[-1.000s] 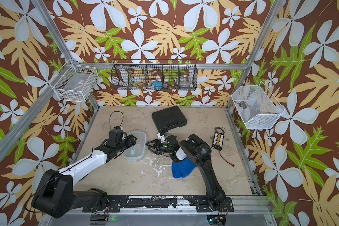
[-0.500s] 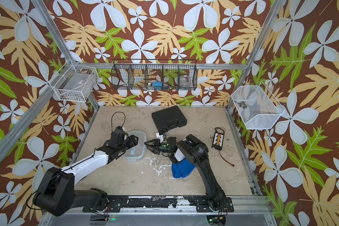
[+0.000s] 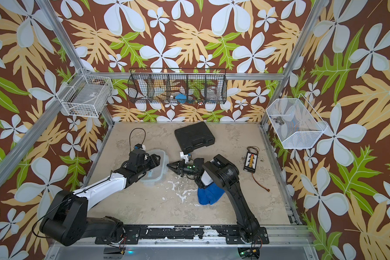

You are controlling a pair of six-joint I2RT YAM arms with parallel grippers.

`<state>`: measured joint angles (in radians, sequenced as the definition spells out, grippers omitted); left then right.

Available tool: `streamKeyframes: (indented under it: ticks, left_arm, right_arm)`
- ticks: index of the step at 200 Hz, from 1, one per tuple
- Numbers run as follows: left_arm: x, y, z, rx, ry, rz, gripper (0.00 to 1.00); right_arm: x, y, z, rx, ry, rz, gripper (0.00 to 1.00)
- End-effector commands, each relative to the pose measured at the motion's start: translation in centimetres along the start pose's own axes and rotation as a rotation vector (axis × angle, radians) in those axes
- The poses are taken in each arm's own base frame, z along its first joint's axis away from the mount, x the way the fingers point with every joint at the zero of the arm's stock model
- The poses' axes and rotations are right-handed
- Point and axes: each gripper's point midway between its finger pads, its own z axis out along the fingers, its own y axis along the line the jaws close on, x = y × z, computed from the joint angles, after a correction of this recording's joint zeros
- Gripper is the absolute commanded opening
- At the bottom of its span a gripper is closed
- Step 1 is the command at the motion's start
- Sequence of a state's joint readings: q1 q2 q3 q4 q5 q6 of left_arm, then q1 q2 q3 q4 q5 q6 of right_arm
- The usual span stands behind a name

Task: Wipe the insides of the lunch boxes
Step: Open the lid of the lunch box, then pick up the lunch box from the center of the board.

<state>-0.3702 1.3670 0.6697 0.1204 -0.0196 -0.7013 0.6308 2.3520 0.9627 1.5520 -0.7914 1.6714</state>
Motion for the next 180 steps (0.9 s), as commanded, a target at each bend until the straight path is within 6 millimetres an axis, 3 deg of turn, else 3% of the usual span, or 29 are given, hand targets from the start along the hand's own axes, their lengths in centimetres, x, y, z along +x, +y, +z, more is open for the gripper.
streamKeyframes:
  ticks: [1, 36, 61, 73, 129, 180]
  left_arm:
    - [3.2, 1.9, 0.2, -0.074, 0.125, 0.004, 0.68]
    - [3.1, 1.7, 0.2, -0.068, 0.123, 0.001, 0.68]
    - [2.3, 1.0, -0.2, -0.054, 0.101, 0.003, 0.69]
    - [1.7, 0.5, -0.5, -0.046, 0.089, 0.002, 0.69]
    - [-2.2, -1.7, -2.6, -0.032, -0.009, 0.013, 0.75]
    - [-2.5, 0.1, -3.1, -0.046, -0.026, -0.049, 0.77]
  right_arm:
    - [0.4, 2.4, 0.1, -0.075, 0.022, -0.078, 0.07]
    - [0.2, 2.1, -0.4, -0.065, 0.011, -0.07, 0.09]
    - [-0.5, 2.2, -1.0, -0.054, -0.012, -0.079, 0.05]
    - [-0.8, 2.4, -1.3, -0.05, -0.017, -0.087, 0.0]
    - [-1.6, 2.5, -2.4, 0.058, -0.005, -0.118, 0.0]
    - [-2.0, 1.8, -2.5, 0.296, 0.091, -0.193, 0.0]
